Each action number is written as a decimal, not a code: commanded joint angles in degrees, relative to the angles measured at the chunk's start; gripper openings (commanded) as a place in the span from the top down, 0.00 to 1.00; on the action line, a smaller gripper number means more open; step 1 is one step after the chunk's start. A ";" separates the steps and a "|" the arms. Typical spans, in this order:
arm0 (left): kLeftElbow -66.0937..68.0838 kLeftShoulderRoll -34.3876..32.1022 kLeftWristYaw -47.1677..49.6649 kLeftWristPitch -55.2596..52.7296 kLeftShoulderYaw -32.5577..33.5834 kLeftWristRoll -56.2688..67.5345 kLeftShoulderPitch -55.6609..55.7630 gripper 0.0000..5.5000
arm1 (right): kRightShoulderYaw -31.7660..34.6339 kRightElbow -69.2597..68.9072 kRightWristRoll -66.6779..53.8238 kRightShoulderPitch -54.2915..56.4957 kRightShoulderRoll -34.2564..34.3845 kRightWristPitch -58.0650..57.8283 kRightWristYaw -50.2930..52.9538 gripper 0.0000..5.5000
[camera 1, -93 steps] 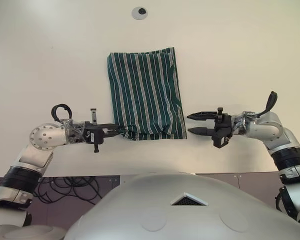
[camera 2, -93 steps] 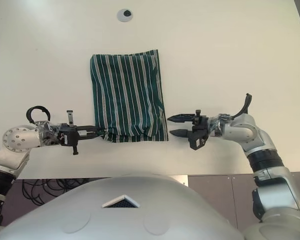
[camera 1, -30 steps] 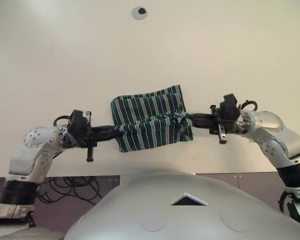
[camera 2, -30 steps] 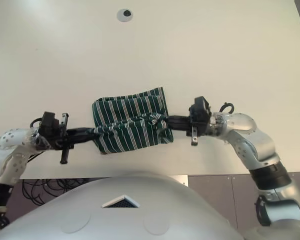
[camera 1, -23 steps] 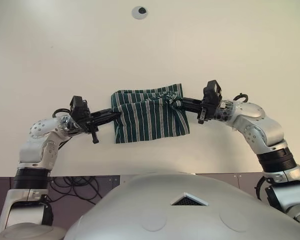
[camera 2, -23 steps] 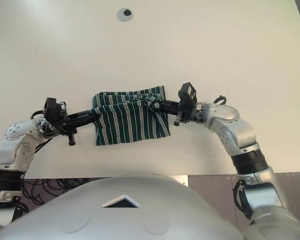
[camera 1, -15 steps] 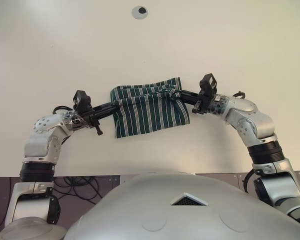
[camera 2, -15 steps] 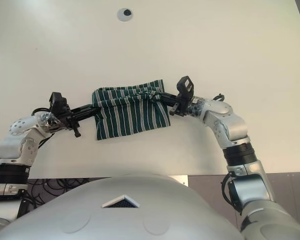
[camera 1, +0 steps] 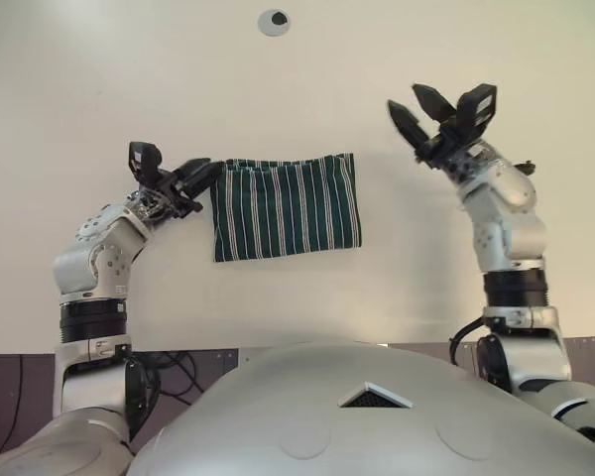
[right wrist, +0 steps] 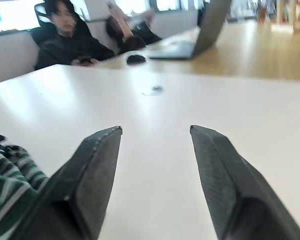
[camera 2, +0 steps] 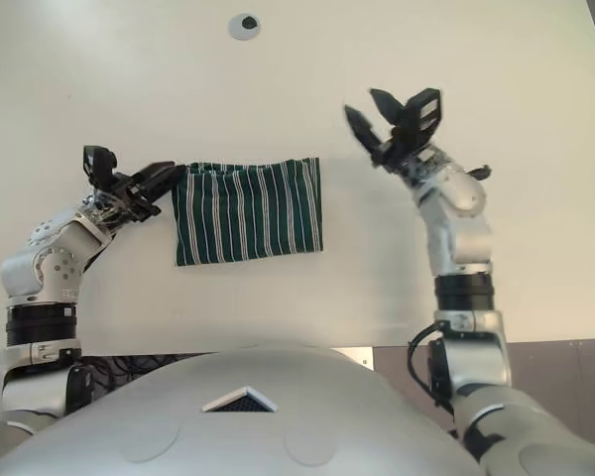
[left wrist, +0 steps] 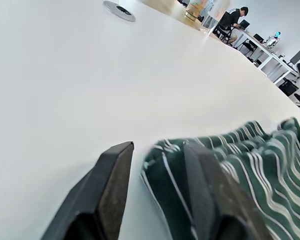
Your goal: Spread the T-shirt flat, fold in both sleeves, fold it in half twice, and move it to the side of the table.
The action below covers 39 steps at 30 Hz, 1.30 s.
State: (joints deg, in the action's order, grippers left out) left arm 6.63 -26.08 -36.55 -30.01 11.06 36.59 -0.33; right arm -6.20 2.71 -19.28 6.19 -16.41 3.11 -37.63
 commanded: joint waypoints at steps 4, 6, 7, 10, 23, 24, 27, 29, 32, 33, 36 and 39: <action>13.97 11.81 11.90 25.62 12.99 -1.72 8.07 0.67 | -23.80 15.59 40.95 1.45 4.91 23.76 16.01 0.53; 16.47 17.18 13.35 34.55 14.43 -1.43 10.13 0.67 | -25.11 24.45 45.29 3.34 5.22 22.12 21.27 0.53; 18.33 20.44 13.80 40.40 14.68 -1.96 11.51 0.67 | -23.16 30.00 44.58 4.70 5.37 20.86 23.93 0.53; 22.64 26.09 12.24 55.55 7.67 -12.18 12.36 0.67 | -8.08 42.70 28.15 8.49 5.60 15.45 22.53 0.53; 38.95 25.72 5.53 75.55 5.87 -14.31 18.45 0.67 | 15.45 32.24 37.61 6.46 7.38 53.45 55.64 0.53; 38.87 25.45 5.63 76.21 6.65 -13.59 18.05 0.67 | 13.90 31.11 41.36 5.94 9.80 54.50 58.30 0.53; 39.78 25.17 8.06 76.25 7.35 -14.38 17.25 0.67 | 4.12 28.05 61.72 4.21 13.50 54.33 71.61 0.53; 41.28 25.01 10.48 76.87 6.83 -17.07 16.88 0.67 | -4.53 27.00 75.93 4.71 12.65 51.48 80.84 0.53; 44.37 23.42 16.73 86.05 4.84 -27.97 14.59 0.67 | -11.45 31.39 82.33 7.25 12.10 48.79 86.91 0.53; 44.66 23.08 17.52 88.39 4.77 -29.24 14.03 0.67 | -12.29 33.20 81.83 8.02 12.00 48.77 87.98 0.53; 43.93 22.69 18.24 93.17 4.60 -29.99 12.57 0.67 | -14.09 37.47 79.91 10.18 11.19 49.27 90.51 0.53; 43.25 22.73 19.90 97.43 3.88 -32.09 11.36 0.67 | -15.78 39.99 78.45 11.96 9.95 49.90 92.60 0.53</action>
State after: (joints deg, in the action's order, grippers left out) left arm 47.79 -2.58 -17.47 64.72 15.32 5.99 16.92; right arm -20.83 40.93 60.46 16.86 -5.29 52.51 53.90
